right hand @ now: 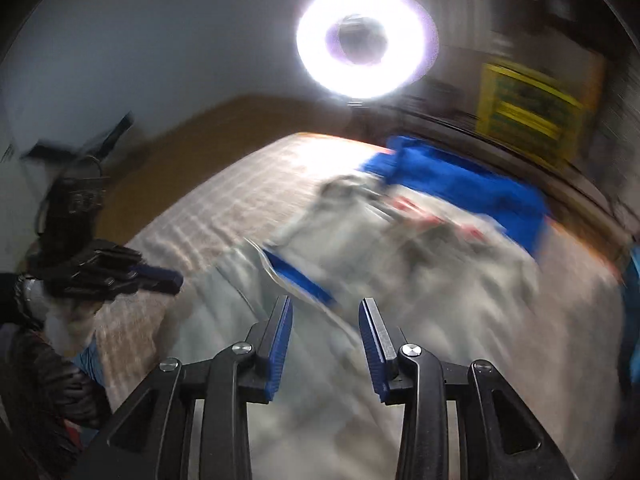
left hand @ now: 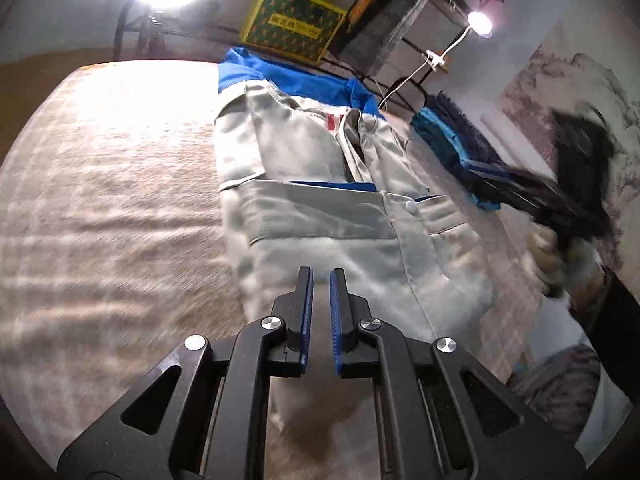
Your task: Fold large clothes
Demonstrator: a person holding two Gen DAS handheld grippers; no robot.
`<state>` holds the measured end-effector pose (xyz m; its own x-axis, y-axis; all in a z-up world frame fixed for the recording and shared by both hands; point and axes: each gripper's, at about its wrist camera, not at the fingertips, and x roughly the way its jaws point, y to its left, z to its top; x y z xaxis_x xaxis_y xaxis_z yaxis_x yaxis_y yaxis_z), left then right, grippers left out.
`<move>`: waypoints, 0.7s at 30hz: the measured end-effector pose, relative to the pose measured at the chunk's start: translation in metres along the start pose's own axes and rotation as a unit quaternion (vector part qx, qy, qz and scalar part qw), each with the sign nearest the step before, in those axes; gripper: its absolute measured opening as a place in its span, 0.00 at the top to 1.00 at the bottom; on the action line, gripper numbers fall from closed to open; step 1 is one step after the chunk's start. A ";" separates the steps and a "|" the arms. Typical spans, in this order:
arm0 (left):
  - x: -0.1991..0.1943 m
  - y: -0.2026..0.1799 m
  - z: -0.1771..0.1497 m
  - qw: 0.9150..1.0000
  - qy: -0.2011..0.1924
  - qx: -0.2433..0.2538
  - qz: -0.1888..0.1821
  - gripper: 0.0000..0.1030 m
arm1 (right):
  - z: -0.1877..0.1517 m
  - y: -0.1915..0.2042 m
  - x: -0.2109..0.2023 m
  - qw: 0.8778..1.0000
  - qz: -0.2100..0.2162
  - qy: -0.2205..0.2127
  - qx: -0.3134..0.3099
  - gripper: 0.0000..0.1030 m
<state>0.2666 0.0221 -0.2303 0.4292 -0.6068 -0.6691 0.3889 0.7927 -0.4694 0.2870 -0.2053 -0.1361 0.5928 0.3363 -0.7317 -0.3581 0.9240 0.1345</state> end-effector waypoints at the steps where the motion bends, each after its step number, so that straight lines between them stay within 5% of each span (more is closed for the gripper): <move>1: 0.009 0.000 0.002 1.000 0.006 -0.001 0.013 0.95 | -0.016 -0.009 -0.012 1.000 -0.006 -0.002 0.019 0.64; 12: 0.046 0.016 -0.001 0.997 0.047 -0.017 0.065 0.95 | -0.102 -0.049 0.025 0.993 -0.049 0.040 0.099 0.73; 16: 0.038 0.011 0.017 0.996 0.049 -0.007 0.070 0.95 | -0.095 -0.050 0.011 0.993 -0.036 0.059 0.094 0.72; 21: 0.027 0.023 0.066 0.996 0.022 -0.016 0.081 0.95 | -0.066 -0.076 -0.030 0.993 -0.029 0.002 0.112 0.66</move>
<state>0.3406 0.0204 -0.2214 0.4487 -0.4677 -0.7615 0.2899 0.8822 -0.3710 0.2487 -0.2977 -0.1680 0.6054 0.2808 -0.7448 -0.1529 0.9593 0.2373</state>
